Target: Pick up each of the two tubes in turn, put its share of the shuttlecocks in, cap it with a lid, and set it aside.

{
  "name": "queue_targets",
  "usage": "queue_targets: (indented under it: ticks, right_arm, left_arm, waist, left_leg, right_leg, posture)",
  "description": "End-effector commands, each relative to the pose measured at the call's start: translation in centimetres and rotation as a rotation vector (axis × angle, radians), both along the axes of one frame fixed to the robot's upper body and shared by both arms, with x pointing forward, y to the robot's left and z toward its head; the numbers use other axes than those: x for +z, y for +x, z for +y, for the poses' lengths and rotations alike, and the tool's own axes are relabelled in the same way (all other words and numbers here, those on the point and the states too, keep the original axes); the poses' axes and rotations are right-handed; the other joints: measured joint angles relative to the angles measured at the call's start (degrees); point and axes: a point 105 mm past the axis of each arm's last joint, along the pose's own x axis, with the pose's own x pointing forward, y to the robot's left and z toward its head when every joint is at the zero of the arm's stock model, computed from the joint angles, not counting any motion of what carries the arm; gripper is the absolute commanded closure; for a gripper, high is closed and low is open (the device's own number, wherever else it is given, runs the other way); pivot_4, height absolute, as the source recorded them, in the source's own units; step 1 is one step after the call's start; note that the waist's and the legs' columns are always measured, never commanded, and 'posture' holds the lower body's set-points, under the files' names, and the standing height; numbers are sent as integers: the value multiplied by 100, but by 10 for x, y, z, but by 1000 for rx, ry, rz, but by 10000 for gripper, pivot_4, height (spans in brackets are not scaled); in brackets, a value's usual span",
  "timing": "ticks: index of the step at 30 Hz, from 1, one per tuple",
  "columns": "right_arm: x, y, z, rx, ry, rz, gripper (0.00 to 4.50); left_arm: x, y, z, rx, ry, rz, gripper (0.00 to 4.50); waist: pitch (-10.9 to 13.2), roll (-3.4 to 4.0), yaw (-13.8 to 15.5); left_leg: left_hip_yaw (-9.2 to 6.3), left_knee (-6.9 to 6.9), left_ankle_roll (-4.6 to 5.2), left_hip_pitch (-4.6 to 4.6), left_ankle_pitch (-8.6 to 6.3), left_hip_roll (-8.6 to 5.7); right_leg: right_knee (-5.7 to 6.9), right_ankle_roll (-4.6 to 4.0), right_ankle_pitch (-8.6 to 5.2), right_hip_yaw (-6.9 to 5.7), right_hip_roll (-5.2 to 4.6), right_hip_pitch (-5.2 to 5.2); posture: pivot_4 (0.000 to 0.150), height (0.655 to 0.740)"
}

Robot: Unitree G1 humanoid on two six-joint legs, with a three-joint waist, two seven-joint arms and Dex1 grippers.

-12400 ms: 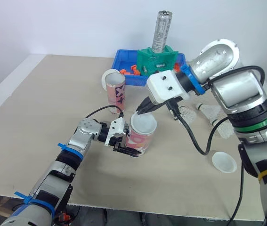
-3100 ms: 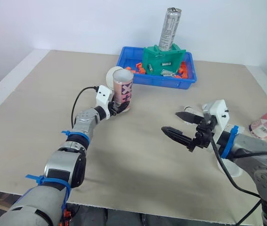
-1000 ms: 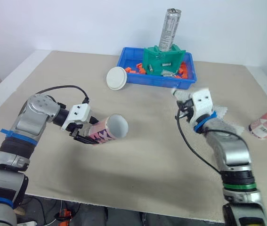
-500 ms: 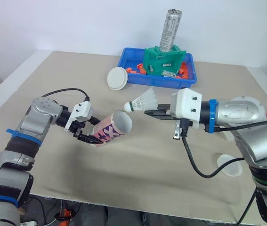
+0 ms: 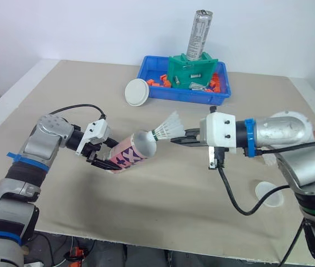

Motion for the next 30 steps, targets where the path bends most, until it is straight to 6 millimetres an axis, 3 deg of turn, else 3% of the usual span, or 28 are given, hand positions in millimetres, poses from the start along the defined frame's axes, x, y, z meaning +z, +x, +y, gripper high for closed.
queue_targets:
  ticks: [1,3,5,7,8,9,10,15,19,22,24,28,30]
  right_arm:
    - [4,-13,14,99,-30,-8,41725]
    - [2,-13,16,115,-46,-1,37455]
    - [2,-11,18,128,-59,-2,29391]
    - [4,-11,20,131,-59,-2,24254]
    - [6,-10,20,132,-56,-3,24254]
    - [8,-9,20,128,-50,-6,18292]
    - [9,-9,20,126,-47,-8,16591]
    - [36,-1,0,46,69,33,16591]
    - [49,17,-53,-202,236,102,16591]
    - [45,25,-98,-421,346,125,16591]
    - [40,23,-113,-490,380,131,16591]
    - [0,11,-202,-894,427,177,16591]
    - [-7,1,-222,-975,435,204,16591]
  left_arm:
    - [14,2,-7,-26,-19,-40,11037]
    - [16,2,-9,-28,-29,-42,11037]
    - [18,1,-11,-31,-43,-43,11037]
    - [19,1,-12,-31,-53,-41,11037]
    - [19,0,-13,-32,-55,-40,11037]
    - [19,0,-13,-32,-57,-38,11037]
    - [19,-1,-13,-33,-58,-38,11037]
    - [20,-1,-16,-30,-72,-39,11037]
    - [21,-5,-22,-34,-108,-41,11037]
    - [24,-8,-26,-34,-162,-40,11037]
    - [25,-9,-29,-35,-180,-39,11037]
    - [8,-12,-38,-38,-206,-5,11037]
    - [2,-12,-40,-35,-205,7,11037]
  waist:
    - [0,0,0]
    - [1,0,5]
    - [1,-1,3]
    - [1,-1,2]
    - [1,0,2]
    - [1,0,2]
    - [1,0,2]
    - [2,-2,5]
    - [2,-3,12]
    - [1,-6,62]
    - [2,-3,62]
    - [-2,3,63]
    - [-1,2,81]
  left_leg:
    - [0,0,0,0,0,0]
    - [-1,0,0,-2,0,0]
    - [-1,0,0,-3,0,0]
    - [-1,0,0,-4,0,1]
    - [-1,-1,0,-3,0,1]
    - [-2,-1,0,-4,0,2]
    - [-1,-1,0,-3,0,2]
    - [-2,0,0,-5,0,1]
    - [-2,1,0,-8,0,0]
    - [-9,1,0,-10,0,-2]
    - [-5,0,0,-13,0,-5]
    - [-12,2,1,-12,0,-2]
    - [-14,8,3,0,-2,-6]
  right_leg:
    - [0,-1,1,0,1,-1]
    - [0,-1,0,-2,1,-1]
    - [0,-1,0,-2,0,-2]
    - [0,-1,0,-2,1,-4]
    - [0,-2,0,-2,2,-4]
    - [0,-2,1,-3,2,-4]
    - [0,-3,1,-3,2,-5]
    - [0,-2,1,-3,0,-3]
    - [0,-1,1,-3,-2,-1]
    - [-1,-16,4,-8,-3,6]
    - [1,-19,6,-6,-4,-1]
    - [6,-17,4,-9,4,1]
    - [1,-14,0,-18,-3,29]
  posture:
    - [1500,7400]
    - [1500,7400]
    - [1500,7400]
    - [1500,7400]
    - [1500,7400]
    - [1500,7400]
    - [1500,7400]
    - [1500,7400]
    - [1500,7400]
    - [1500,7400]
    - [1500,7400]
    - [1500,7400]
    - [1500,7400]
